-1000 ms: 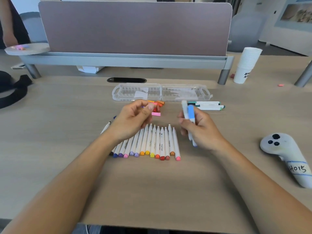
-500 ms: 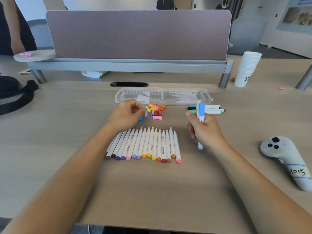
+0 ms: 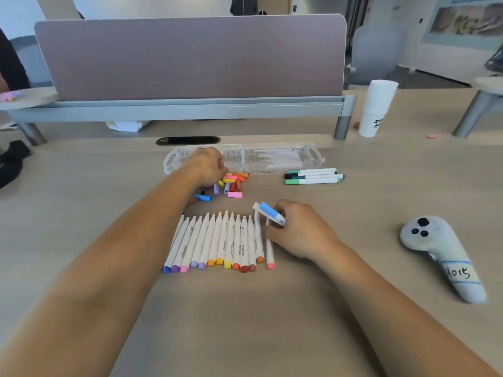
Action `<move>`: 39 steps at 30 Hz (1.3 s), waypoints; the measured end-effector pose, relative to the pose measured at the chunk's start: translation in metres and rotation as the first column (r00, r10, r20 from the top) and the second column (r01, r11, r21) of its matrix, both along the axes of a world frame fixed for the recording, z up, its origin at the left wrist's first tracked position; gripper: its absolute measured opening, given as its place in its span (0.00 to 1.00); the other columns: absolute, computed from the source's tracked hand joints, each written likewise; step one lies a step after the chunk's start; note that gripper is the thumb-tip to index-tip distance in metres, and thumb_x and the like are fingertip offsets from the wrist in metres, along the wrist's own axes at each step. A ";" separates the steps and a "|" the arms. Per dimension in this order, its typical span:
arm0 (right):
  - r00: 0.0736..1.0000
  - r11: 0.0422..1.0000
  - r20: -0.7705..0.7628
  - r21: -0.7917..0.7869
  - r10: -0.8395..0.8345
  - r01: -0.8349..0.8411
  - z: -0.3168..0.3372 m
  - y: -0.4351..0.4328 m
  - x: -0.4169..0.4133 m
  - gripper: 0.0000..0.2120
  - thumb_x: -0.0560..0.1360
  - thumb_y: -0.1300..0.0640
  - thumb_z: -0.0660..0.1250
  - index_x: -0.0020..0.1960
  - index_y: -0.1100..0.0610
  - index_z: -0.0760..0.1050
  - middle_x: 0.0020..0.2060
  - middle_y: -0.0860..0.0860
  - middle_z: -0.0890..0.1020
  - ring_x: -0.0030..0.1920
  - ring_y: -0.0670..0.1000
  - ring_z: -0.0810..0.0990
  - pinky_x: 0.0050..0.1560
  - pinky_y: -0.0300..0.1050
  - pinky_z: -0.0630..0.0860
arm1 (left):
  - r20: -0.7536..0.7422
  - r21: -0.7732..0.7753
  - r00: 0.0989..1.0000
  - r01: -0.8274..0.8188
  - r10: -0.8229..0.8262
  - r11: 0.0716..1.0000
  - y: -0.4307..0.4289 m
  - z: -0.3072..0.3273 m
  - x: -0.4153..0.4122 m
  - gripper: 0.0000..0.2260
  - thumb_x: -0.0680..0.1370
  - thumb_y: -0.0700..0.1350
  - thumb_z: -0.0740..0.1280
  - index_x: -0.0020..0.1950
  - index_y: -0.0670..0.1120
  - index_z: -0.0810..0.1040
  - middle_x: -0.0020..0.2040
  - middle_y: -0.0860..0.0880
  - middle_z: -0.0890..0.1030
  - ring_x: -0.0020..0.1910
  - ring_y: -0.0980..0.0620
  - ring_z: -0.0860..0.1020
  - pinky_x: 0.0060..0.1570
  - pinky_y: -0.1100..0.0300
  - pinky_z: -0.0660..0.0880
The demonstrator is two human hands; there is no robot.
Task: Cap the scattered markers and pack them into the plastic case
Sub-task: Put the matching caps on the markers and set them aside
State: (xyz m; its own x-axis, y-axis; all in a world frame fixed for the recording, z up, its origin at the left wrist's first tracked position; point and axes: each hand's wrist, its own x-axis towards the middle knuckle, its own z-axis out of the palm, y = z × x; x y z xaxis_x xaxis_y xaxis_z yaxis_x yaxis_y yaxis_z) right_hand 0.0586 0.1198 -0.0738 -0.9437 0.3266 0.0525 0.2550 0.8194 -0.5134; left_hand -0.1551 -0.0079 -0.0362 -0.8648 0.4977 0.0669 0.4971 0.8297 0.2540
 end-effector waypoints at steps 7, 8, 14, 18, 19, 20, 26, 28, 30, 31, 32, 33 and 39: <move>0.993 0.991 0.011 -0.070 -0.114 0.115 0.001 0.015 -0.001 0.06 0.73 0.49 0.68 0.46 0.50 0.73 0.40 0.47 0.78 0.40 0.49 0.77 0.34 0.44 0.71 | 0.018 -0.072 0.992 0.122 -0.121 0.990 0.008 -0.018 -0.007 0.07 0.80 0.51 0.66 0.53 0.51 0.80 0.49 0.47 0.82 0.40 0.52 0.78 0.45 0.57 0.75; 0.992 0.989 0.013 -0.081 -0.122 0.122 0.001 0.016 -0.001 0.07 0.73 0.49 0.68 0.47 0.50 0.73 0.40 0.47 0.78 0.41 0.49 0.78 0.34 0.44 0.71 | 0.004 -0.085 0.991 0.136 -0.136 0.987 0.009 -0.018 -0.007 0.08 0.80 0.49 0.66 0.55 0.50 0.82 0.51 0.48 0.82 0.39 0.53 0.78 0.45 0.57 0.76; 0.988 0.979 0.026 -0.134 -0.150 0.152 0.003 0.020 -0.002 0.11 0.74 0.46 0.68 0.50 0.51 0.71 0.41 0.47 0.78 0.40 0.47 0.77 0.32 0.43 0.69 | -0.056 -0.229 0.984 0.149 -0.166 0.962 0.016 -0.011 -0.005 0.08 0.77 0.45 0.68 0.54 0.48 0.83 0.44 0.49 0.79 0.39 0.52 0.78 0.45 0.56 0.78; 0.987 0.975 0.038 -0.153 -0.158 0.162 0.005 0.019 -0.002 0.12 0.75 0.45 0.67 0.51 0.51 0.70 0.42 0.48 0.78 0.40 0.48 0.77 0.31 0.44 0.68 | -0.054 -0.267 0.984 0.147 -0.167 0.952 0.019 -0.008 0.000 0.07 0.76 0.44 0.69 0.54 0.47 0.81 0.43 0.48 0.78 0.42 0.49 0.79 0.45 0.55 0.79; 0.986 0.973 0.040 -0.160 -0.161 0.165 0.005 0.019 -0.002 0.13 0.75 0.45 0.67 0.52 0.51 0.69 0.43 0.49 0.78 0.40 0.48 0.77 0.31 0.44 0.67 | -0.032 -0.256 0.986 0.148 -0.162 0.955 0.020 -0.007 0.000 0.05 0.77 0.42 0.69 0.53 0.47 0.80 0.39 0.48 0.80 0.38 0.50 0.81 0.43 0.55 0.80; 0.986 0.973 0.043 -0.161 -0.160 0.165 0.006 0.019 -0.001 0.14 0.75 0.45 0.67 0.52 0.51 0.68 0.43 0.49 0.77 0.39 0.48 0.77 0.31 0.45 0.66 | -0.002 -0.245 0.988 0.151 -0.156 0.958 0.020 -0.005 0.000 0.05 0.77 0.41 0.68 0.52 0.47 0.80 0.35 0.48 0.82 0.34 0.52 0.82 0.41 0.56 0.81; 0.989 0.980 0.055 -0.134 -0.141 0.147 0.008 0.015 0.001 0.15 0.75 0.44 0.67 0.52 0.52 0.67 0.41 0.49 0.77 0.38 0.48 0.77 0.30 0.44 0.65 | 0.153 -0.212 0.982 0.143 -0.112 0.967 0.015 -0.004 -0.006 0.10 0.79 0.46 0.67 0.57 0.43 0.83 0.36 0.50 0.85 0.37 0.56 0.82 0.41 0.61 0.77; 0.989 0.983 0.057 -0.121 -0.134 0.140 0.008 0.014 0.001 0.15 0.75 0.44 0.67 0.52 0.51 0.68 0.41 0.48 0.77 0.38 0.48 0.77 0.30 0.44 0.66 | 0.168 -0.172 0.980 0.132 -0.103 0.976 0.012 -0.006 -0.008 0.10 0.80 0.46 0.66 0.56 0.43 0.83 0.33 0.51 0.84 0.36 0.57 0.82 0.42 0.61 0.76; 0.990 0.984 0.055 -0.119 -0.130 0.135 0.008 0.015 0.001 0.15 0.75 0.43 0.68 0.51 0.51 0.68 0.41 0.48 0.77 0.39 0.47 0.76 0.31 0.44 0.66 | 0.177 -0.113 0.980 0.110 -0.088 0.987 0.009 -0.007 -0.008 0.09 0.79 0.47 0.68 0.54 0.43 0.82 0.34 0.51 0.84 0.36 0.57 0.81 0.39 0.61 0.74; 0.990 0.984 0.054 -0.119 -0.127 0.133 0.008 0.015 0.001 0.15 0.75 0.44 0.68 0.51 0.51 0.68 0.41 0.48 0.77 0.39 0.47 0.76 0.31 0.44 0.66 | 0.181 -0.084 0.980 0.098 -0.082 0.992 0.009 -0.008 -0.008 0.08 0.78 0.48 0.69 0.54 0.45 0.81 0.36 0.50 0.84 0.36 0.57 0.80 0.37 0.61 0.73; 0.991 0.985 0.056 -0.116 -0.123 0.129 0.008 0.015 0.001 0.15 0.75 0.44 0.68 0.51 0.51 0.68 0.41 0.48 0.77 0.39 0.47 0.76 0.31 0.44 0.66 | 0.183 -0.060 0.980 0.088 -0.075 0.994 0.007 -0.008 -0.007 0.08 0.77 0.48 0.71 0.53 0.46 0.80 0.37 0.49 0.84 0.36 0.57 0.79 0.36 0.61 0.72; 0.991 0.986 0.058 -0.110 -0.117 0.123 0.008 0.015 0.001 0.14 0.75 0.44 0.68 0.52 0.51 0.68 0.41 0.47 0.77 0.39 0.47 0.76 0.31 0.44 0.66 | 0.185 -0.037 0.980 0.077 -0.069 0.996 0.005 -0.008 -0.007 0.09 0.76 0.48 0.73 0.53 0.46 0.80 0.39 0.49 0.84 0.37 0.56 0.79 0.36 0.61 0.72; 0.995 0.995 0.065 -0.053 -0.080 0.084 0.008 0.010 0.002 0.17 0.73 0.42 0.69 0.54 0.50 0.68 0.40 0.46 0.76 0.39 0.46 0.75 0.32 0.43 0.66 | 0.202 0.202 0.976 0.037 -0.078 0.979 -0.008 -0.017 -0.008 0.12 0.73 0.44 0.76 0.55 0.47 0.79 0.41 0.52 0.81 0.33 0.60 0.79 0.32 0.65 0.71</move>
State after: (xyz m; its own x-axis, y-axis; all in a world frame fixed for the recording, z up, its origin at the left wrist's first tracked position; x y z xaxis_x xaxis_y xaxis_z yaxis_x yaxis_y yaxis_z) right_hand 0.0603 0.1302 -0.0653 -0.9144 0.4039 -0.0261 0.3533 0.7652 -0.5382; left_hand -0.1633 -0.0160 -0.0533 -0.8402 0.5422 -0.0099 0.4616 0.7247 0.5116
